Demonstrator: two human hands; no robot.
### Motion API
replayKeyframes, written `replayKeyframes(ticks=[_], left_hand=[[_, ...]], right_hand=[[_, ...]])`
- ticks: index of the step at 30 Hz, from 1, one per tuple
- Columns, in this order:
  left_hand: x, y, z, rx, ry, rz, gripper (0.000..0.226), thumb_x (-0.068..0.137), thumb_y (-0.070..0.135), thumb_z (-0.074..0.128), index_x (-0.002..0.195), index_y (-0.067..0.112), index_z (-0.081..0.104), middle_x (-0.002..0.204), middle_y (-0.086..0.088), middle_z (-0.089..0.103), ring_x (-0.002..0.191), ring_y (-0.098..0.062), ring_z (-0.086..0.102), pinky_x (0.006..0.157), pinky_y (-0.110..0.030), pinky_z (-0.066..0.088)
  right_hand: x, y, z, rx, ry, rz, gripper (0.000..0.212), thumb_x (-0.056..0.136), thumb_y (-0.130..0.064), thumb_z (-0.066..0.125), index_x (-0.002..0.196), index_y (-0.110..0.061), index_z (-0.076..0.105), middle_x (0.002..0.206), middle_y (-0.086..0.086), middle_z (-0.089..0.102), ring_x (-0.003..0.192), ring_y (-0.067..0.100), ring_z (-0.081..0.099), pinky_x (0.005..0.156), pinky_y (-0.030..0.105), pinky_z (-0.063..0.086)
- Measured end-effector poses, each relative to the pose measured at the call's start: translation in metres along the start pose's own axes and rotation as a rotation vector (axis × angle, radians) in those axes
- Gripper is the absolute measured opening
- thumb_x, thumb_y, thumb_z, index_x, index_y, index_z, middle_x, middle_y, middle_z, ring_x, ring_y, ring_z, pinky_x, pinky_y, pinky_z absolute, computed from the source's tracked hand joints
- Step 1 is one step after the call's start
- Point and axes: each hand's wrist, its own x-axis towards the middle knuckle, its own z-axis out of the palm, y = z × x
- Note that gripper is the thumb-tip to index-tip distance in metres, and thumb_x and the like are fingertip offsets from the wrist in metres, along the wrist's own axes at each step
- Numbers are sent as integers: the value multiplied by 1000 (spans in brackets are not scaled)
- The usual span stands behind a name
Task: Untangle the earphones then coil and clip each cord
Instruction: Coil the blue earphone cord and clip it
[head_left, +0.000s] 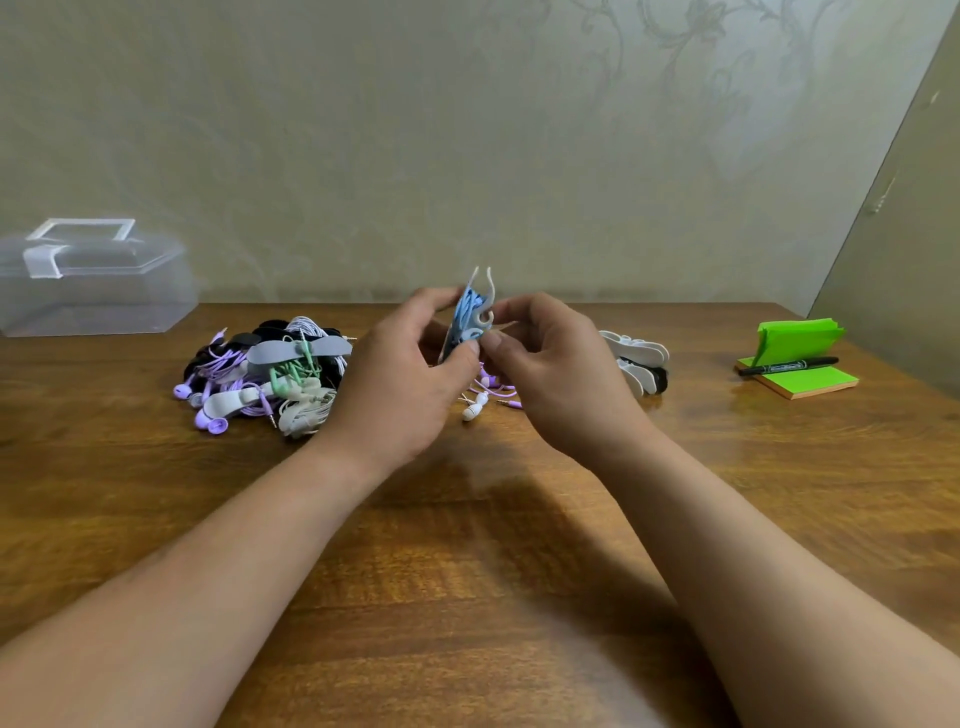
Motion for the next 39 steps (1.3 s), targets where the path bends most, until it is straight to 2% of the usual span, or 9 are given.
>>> replayKeyframes(ticks=[4,9,12,17,25,27,31,35,39], left_hand=[[-2,-2,0,-5,50,18,15,94,20,72,103,29,64,92,11,75,86,-13,72,80,-46,60],[-2,-3,5,-57,93,-6,21,92,25,73,91,18,52,84,-1,71,82,-28,69,76,-54,57],[0,-4,6,-132,100,-50,20,90,26,71,98,20,55,89,-2,72,83,-21,70,81,-54,57],[5,-3,5,-205,-54,-70,38,97,18,65,134,29,63,115,8,75,108,-15,72,98,-52,57],[1,-8,3,9,-40,43,29,100,32,48,125,30,63,112,7,63,108,-16,63,92,-50,56],[0,-9,4,48,-32,91,20,105,27,46,119,24,61,104,9,60,101,-14,61,87,-43,56],[-1,-8,4,110,-4,136,14,108,18,46,113,19,58,97,9,56,90,0,53,74,-12,39],[-3,-9,7,137,-1,159,11,107,17,48,114,16,57,106,0,58,96,0,53,77,-6,36],[-1,-9,8,85,20,106,12,107,20,49,116,17,56,108,0,58,93,-3,54,72,-6,36]], right_hand=[[-5,-5,-2,-19,10,-9,30,100,-23,71,126,-21,55,92,-6,75,85,5,71,78,31,58],[-5,-5,2,7,58,1,24,98,-23,73,115,-20,57,87,-7,74,82,6,71,76,35,59],[-4,-4,3,86,65,19,15,97,-21,73,107,-17,62,87,-2,76,82,13,73,80,45,61],[-2,-1,-1,155,26,42,15,98,-20,71,110,-14,65,95,4,78,90,24,75,84,55,60],[-1,6,1,301,-104,63,17,102,-13,66,116,-8,58,98,12,74,80,16,68,74,33,56],[-1,4,0,397,-122,108,17,102,-9,65,116,-6,56,92,11,70,75,16,64,69,29,53],[0,-1,-1,633,-261,257,1,103,-4,59,103,-5,60,82,9,60,71,17,56,68,29,49],[0,0,-3,871,-390,453,12,105,-7,52,103,-6,63,75,2,61,67,10,57,66,22,52],[3,5,-1,851,-372,316,21,104,-10,57,122,-2,63,93,7,62,82,14,58,77,26,52]])
